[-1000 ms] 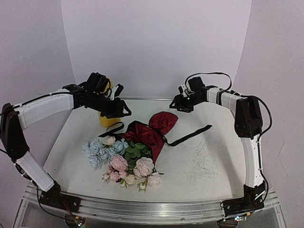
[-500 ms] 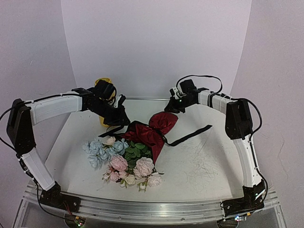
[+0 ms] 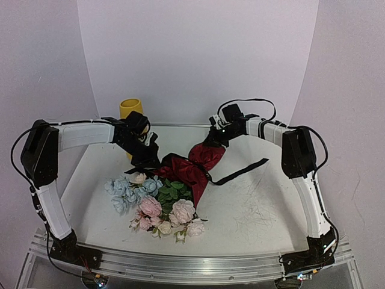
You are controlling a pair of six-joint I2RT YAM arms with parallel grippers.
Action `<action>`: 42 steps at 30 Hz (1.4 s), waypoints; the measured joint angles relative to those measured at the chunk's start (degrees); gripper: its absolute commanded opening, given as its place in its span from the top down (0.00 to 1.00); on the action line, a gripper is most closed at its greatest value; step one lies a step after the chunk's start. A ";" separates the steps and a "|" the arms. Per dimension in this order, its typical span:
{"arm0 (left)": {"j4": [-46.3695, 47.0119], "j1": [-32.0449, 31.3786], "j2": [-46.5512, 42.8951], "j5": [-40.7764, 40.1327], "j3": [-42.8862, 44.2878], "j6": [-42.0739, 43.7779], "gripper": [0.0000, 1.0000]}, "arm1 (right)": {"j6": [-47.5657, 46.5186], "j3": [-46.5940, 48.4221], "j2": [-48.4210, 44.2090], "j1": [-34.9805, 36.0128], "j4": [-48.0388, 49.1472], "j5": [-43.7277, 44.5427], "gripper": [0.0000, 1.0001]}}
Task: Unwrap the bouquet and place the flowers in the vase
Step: Untie the ribbon from the wrapping paper, then adjust the fake flower at the center of the board.
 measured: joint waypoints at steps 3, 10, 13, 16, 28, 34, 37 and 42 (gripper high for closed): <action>-0.64 1.27 1.07 -0.09 0.02 0.05 1.00 | 0.13 -2.20 0.00 -0.02 0.52 0.54 1.00; -1.55 2.95 4.12 -0.44 0.46 0.67 1.00 | 0.14 -8.74 -0.10 -0.05 1.16 1.25 1.00; -2.29 3.16 6.44 -0.42 1.89 1.38 1.00 | -0.01 -10.20 -1.06 -0.07 1.86 1.72 1.00; -2.33 3.19 9.18 -0.38 3.98 2.00 1.00 | -0.36 -12.54 -2.92 -0.08 1.87 2.52 1.00; -2.36 2.69 18.93 2.87 14.04 5.95 1.00 | -2.79 -29.47 -16.17 -0.17 1.44 6.63 1.00; -2.39 0.18 24.50 5.37 20.57 7.50 1.00 | -4.22 -38.96 -24.12 -0.28 1.46 8.22 1.00; -2.28 -1.05 27.48 6.30 24.41 7.64 1.00 | -4.69 -43.60 -27.93 -0.36 1.42 8.64 1.00; -2.29 -2.55 29.94 6.10 28.94 7.51 1.00 | -5.22 -48.64 -32.75 -0.44 0.92 8.70 1.00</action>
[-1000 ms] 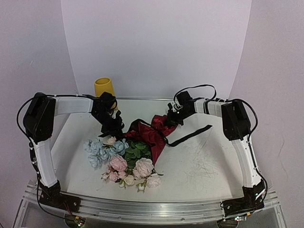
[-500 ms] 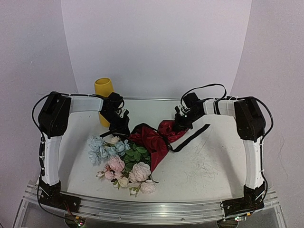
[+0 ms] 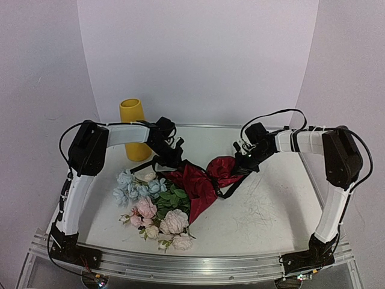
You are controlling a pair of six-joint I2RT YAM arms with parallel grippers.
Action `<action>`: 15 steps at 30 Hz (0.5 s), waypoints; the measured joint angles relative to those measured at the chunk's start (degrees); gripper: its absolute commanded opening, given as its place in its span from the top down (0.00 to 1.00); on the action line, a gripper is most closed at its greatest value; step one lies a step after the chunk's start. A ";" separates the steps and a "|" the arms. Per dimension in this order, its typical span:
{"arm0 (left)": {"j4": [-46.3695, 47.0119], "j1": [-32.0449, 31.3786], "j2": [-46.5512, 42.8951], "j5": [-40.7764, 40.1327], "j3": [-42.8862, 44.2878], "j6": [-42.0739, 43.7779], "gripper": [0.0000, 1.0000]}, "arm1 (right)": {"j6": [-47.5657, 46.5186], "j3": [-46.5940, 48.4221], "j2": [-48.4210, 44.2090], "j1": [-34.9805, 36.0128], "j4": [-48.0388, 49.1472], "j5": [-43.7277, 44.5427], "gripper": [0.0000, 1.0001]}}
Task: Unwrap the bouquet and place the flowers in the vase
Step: Adjust the fake flower at the center of the board.
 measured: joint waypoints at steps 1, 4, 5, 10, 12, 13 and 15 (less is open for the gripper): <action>-0.01 -0.15 -0.01 -0.44 0.60 -0.02 1.00 | -0.15 -0.23 -0.47 0.00 -0.05 -0.01 1.00; 0.11 -0.22 -0.65 -1.87 1.67 -0.07 1.00 | -0.73 -0.11 -1.08 0.00 0.00 -0.27 1.00; 0.00 -0.22 -1.08 -2.29 1.66 -0.12 1.00 | -0.91 0.19 -1.09 0.00 -0.12 -0.49 1.00; 0.03 -0.32 -7.14 -4.56 -2.16 -1.71 1.00 | -1.41 3.58 -1.06 0.00 -0.63 -1.13 1.00; 0.22 -0.77 -11.22 -5.76 -5.39 -2.88 1.00 | -1.49 5.73 -0.87 0.00 -0.82 -1.27 1.00; 0.16 -1.12 -13.42 -6.28 -7.11 -3.53 1.00 | -1.49 6.90 -0.59 0.00 -0.88 -1.33 1.00; 0.13 -2.35 -18.18 -7.46 -10.72 -5.38 1.00 | -1.45 9.48 0.43 0.00 -0.84 -1.46 1.00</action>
